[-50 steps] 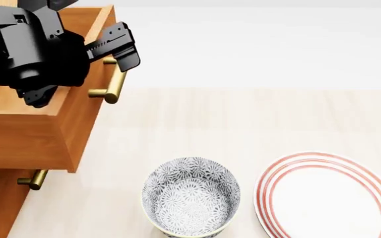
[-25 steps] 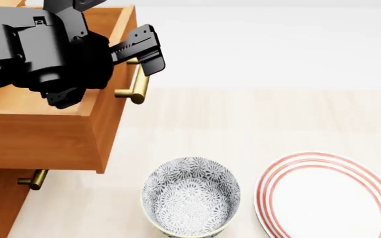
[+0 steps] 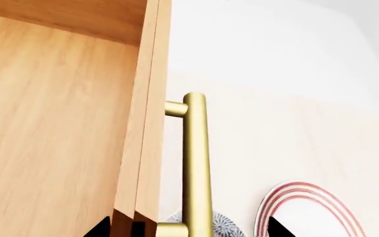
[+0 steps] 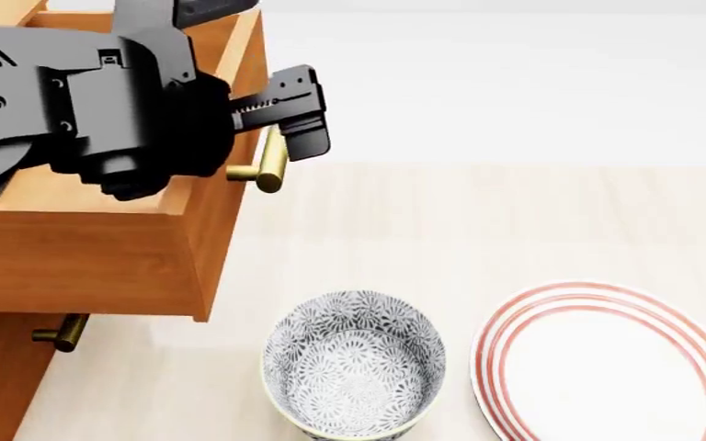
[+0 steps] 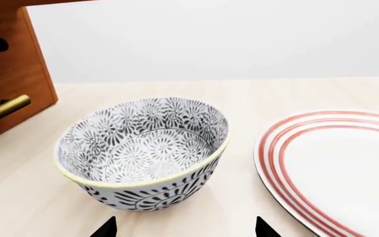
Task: Open the top drawer of the cabinet.
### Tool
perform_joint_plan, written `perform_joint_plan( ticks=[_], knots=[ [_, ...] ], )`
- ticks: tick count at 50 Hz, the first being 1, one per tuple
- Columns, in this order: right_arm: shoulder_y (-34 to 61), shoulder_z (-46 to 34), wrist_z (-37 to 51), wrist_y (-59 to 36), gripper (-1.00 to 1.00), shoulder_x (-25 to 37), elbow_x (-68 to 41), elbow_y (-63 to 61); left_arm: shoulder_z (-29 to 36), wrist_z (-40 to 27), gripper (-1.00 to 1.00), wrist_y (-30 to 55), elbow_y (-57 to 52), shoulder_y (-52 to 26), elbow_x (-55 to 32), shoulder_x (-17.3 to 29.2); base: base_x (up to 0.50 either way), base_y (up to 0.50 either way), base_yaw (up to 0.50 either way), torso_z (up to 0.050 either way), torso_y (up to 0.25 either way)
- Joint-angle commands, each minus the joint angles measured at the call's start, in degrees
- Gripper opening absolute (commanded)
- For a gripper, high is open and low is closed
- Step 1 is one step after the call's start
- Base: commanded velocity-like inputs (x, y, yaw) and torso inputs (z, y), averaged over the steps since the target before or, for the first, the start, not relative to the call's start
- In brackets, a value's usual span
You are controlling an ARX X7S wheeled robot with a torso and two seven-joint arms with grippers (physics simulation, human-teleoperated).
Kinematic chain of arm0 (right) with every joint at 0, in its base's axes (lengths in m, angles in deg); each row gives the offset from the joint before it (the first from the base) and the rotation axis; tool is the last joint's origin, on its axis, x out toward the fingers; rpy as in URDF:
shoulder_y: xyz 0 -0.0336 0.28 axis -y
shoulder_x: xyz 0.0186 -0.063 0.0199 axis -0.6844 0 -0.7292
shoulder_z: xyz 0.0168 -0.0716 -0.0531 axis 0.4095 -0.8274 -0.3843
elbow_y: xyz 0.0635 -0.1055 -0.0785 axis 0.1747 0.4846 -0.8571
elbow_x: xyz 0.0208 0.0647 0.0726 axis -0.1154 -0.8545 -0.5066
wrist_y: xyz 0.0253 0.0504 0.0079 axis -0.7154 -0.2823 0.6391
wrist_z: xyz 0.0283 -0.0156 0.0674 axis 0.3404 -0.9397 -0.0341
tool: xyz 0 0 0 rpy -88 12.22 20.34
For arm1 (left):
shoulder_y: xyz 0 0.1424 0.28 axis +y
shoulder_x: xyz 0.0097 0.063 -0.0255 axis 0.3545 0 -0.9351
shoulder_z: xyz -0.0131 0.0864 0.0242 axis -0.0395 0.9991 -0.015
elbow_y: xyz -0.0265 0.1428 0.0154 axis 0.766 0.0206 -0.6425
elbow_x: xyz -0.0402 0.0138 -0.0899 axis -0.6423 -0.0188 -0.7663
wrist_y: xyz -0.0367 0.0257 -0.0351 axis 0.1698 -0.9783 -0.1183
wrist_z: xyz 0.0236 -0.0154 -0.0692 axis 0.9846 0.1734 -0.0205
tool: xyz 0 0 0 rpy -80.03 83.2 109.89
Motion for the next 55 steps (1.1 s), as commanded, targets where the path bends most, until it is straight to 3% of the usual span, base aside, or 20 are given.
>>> perform_joint_plan(
  ticks=[1, 26, 39, 49, 55],
  knots=[
    [0.0, 1.1, -1.5, 0.4, 1.00, -1.1, 1.0, 0.3, -1.6, 0.6, 1.00, -2.8, -7.9, 1.1, -10.4, -2.1, 0.00, 0.00, 0.00, 0.000, 0.000],
    [0.8, 1.3, -0.9, -0.3, 1.00, -1.3, 0.2, 1.0, 0.8, -2.2, 1.00, -5.4, -16.9, 2.0, -7.1, 3.9, 0.00, 0.00, 0.00, 0.001, 0.002],
    [0.6, 0.9, -0.9, -0.4, 1.00, -1.0, 0.2, 0.6, -0.2, -7.4, 1.00, -6.6, -33.9, 7.2, -7.2, 9.5, 0.00, 0.00, 0.00, 0.000, 0.002],
    [0.6, 0.6, -1.0, 0.0, 1.00, -1.1, 0.4, 1.1, 3.6, -10.2, 1.00, -10.2, -53.5, 9.9, 5.7, 15.5, 0.00, 0.00, 0.00, 0.000, 0.000],
    [0.5, 0.4, -0.8, -0.3, 1.00, -0.9, 0.5, 0.6, 4.2, -12.5, 1.00, -11.4, -63.3, 11.9, 8.9, 18.3, 0.00, 0.00, 0.00, 0.000, 0.000]
  ],
)
